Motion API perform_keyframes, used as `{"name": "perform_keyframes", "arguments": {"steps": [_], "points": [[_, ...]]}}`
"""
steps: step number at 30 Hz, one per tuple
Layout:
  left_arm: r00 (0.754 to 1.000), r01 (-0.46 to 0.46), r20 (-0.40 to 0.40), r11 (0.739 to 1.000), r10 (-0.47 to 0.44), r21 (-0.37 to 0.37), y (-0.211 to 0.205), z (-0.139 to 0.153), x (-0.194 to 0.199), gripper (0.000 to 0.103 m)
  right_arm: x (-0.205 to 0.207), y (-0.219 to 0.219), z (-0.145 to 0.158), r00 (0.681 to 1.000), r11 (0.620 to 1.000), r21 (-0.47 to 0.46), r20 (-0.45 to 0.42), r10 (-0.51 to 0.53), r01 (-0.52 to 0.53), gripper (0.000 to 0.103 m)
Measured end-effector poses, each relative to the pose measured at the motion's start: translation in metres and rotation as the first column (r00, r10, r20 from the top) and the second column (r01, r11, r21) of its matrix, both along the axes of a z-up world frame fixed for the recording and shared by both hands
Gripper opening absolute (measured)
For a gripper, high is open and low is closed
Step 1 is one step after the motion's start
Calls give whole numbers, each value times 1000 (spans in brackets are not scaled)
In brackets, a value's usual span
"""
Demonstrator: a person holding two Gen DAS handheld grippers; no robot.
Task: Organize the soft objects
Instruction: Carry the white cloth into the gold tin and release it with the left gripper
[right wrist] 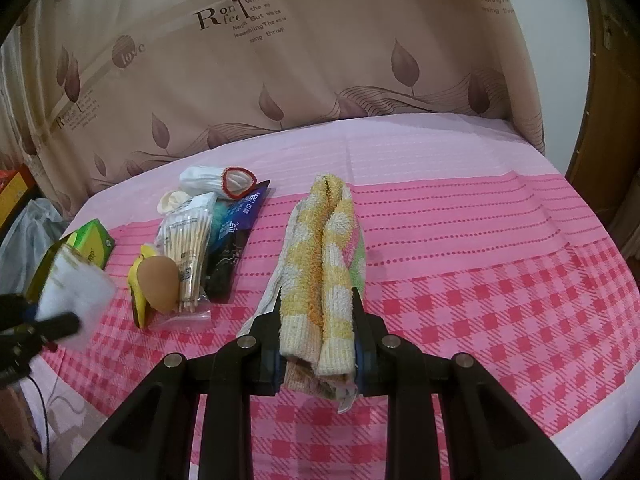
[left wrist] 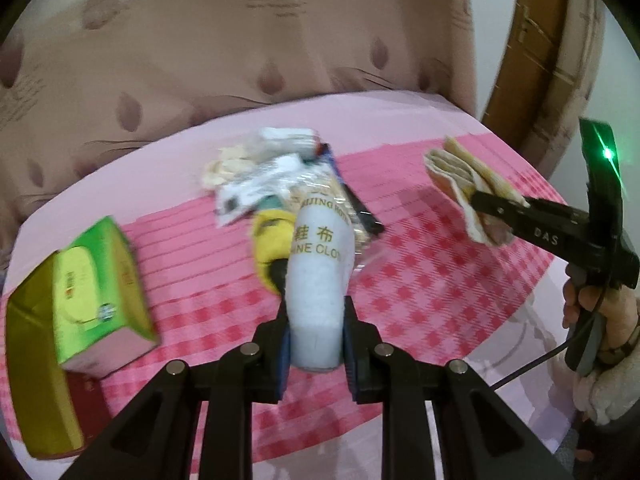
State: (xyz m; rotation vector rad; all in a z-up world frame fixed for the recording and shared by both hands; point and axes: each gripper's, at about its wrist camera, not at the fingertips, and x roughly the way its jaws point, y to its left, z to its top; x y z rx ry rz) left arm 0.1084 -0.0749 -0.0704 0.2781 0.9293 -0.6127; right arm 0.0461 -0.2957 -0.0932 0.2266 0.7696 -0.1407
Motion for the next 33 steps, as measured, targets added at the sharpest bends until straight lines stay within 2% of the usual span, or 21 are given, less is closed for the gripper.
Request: {"name": "perform_keyframes", "arguments": {"steps": [7,15,21,26,33], "points": [[992,-118,42,992,117,32,48,14,11,22,0,2,0,1000,1000,-15,-1,-6,6,23],[956,-289,67,956,285,55,125,19,32,22,-1,4,0,1000,1000,-28,2,-9,9,23],[898,-440,47,896,437,68,190,12,51,22,-2,6,1,1000,999,-47,4,-12,12,23],[853,-521,36,849,520,90,230,1,60,22,-1,10,1,1000,998,-64,2,-11,11,23],[815,-575,6,809,579,124,271,-21,66,22,0,15,1,1000,996,-92,-4,-12,12,23]]}}
